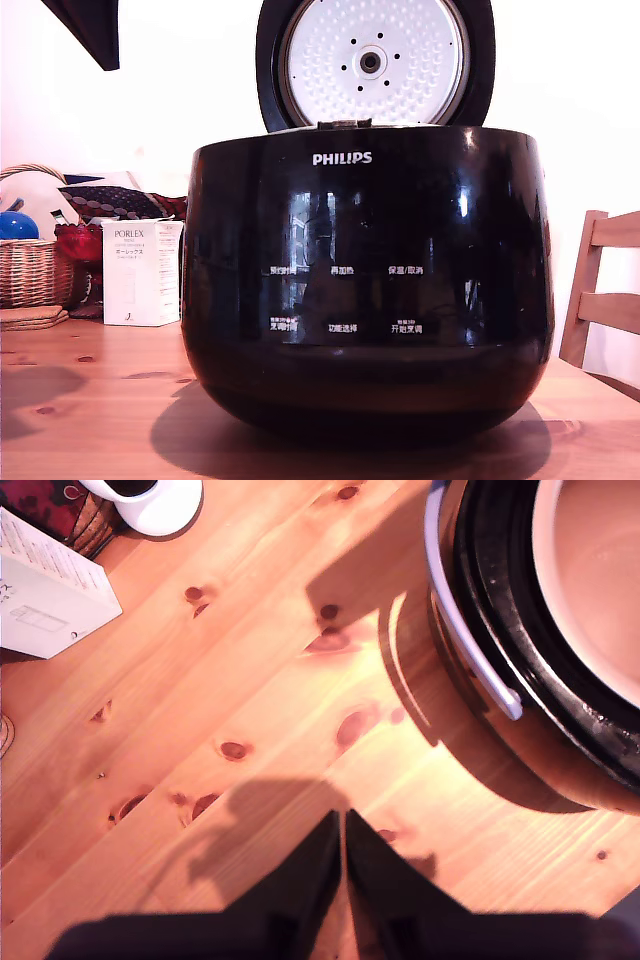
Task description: Close the rice cooker by pressing the lid down with medium force
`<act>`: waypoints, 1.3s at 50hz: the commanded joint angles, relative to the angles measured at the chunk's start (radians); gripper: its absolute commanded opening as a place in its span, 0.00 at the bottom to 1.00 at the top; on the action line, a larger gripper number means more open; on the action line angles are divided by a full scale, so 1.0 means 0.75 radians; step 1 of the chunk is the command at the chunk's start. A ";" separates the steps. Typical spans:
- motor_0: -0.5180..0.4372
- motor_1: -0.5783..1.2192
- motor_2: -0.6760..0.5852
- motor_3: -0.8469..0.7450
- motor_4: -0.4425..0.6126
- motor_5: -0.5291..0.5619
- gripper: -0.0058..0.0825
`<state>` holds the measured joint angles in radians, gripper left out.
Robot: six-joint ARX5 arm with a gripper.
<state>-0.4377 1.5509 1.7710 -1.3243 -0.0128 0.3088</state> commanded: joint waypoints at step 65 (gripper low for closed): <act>0.023 0.039 0.016 1.189 0.393 -0.183 0.04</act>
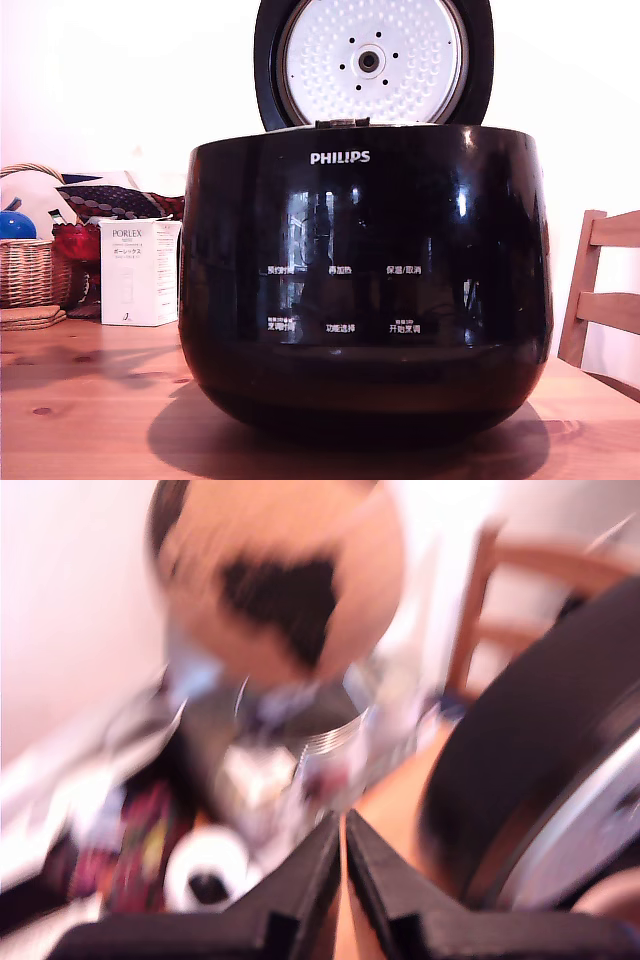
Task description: Close the rice cooker by pressing the lid down with medium force
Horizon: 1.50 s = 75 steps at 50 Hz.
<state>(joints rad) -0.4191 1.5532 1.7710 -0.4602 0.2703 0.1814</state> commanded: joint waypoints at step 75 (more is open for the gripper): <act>-0.087 0.515 0.612 -0.477 0.435 -0.242 0.04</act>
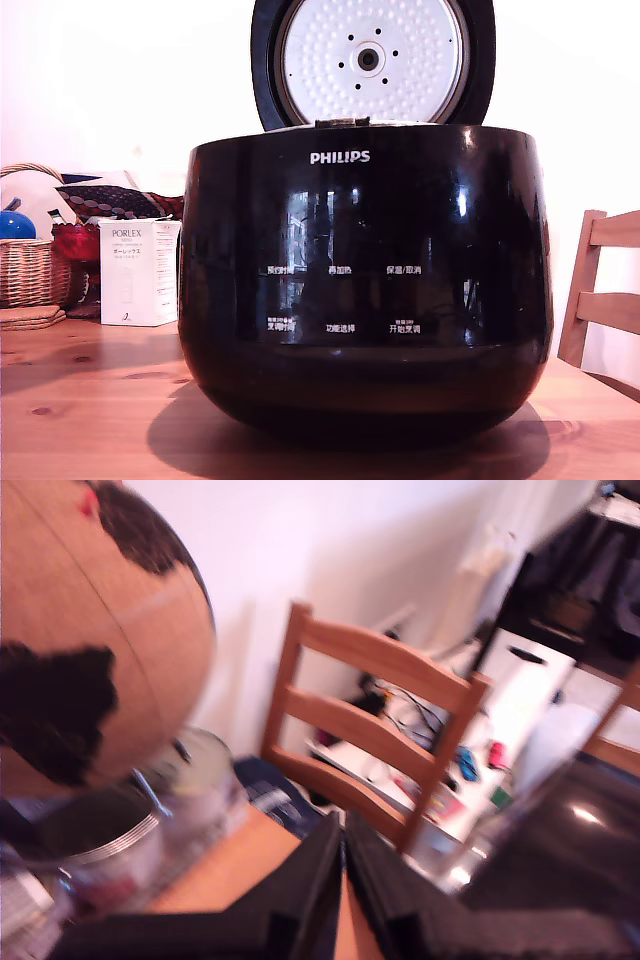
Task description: Close the rice cooker by pressing the lid down with medium force
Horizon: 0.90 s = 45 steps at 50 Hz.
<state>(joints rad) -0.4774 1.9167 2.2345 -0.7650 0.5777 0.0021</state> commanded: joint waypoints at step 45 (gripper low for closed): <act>-0.081 0.047 -0.004 -0.759 0.017 0.163 0.04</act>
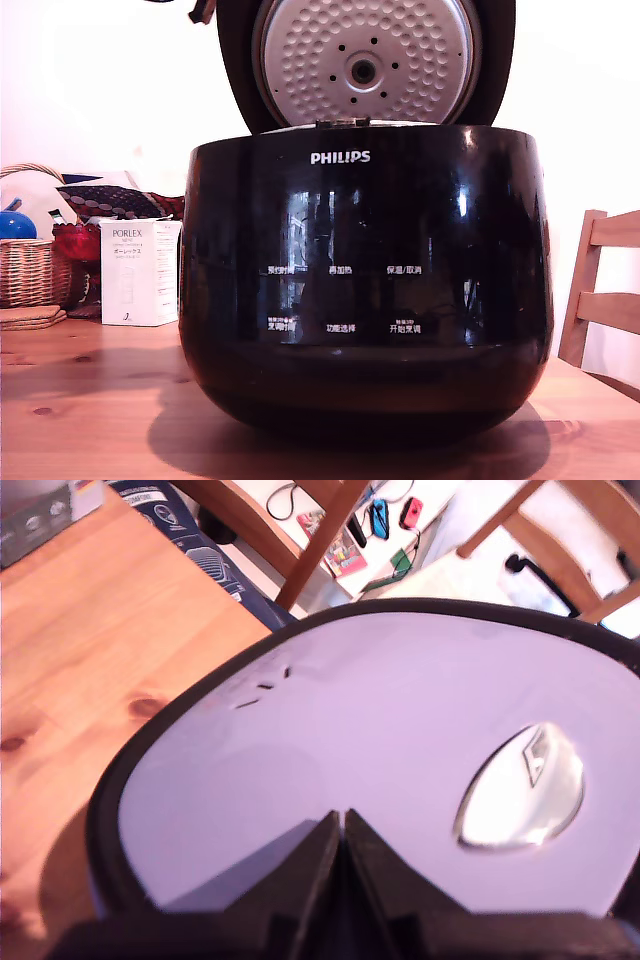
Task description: Close the rice cooker by pressing the lid down with medium force
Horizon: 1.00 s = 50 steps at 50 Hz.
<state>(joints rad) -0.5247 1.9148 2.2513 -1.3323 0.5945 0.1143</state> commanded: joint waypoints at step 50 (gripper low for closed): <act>-0.107 0.162 -0.070 0.077 -0.115 0.085 0.04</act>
<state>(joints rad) -0.5896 2.0380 2.2387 -1.2686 0.5030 0.1680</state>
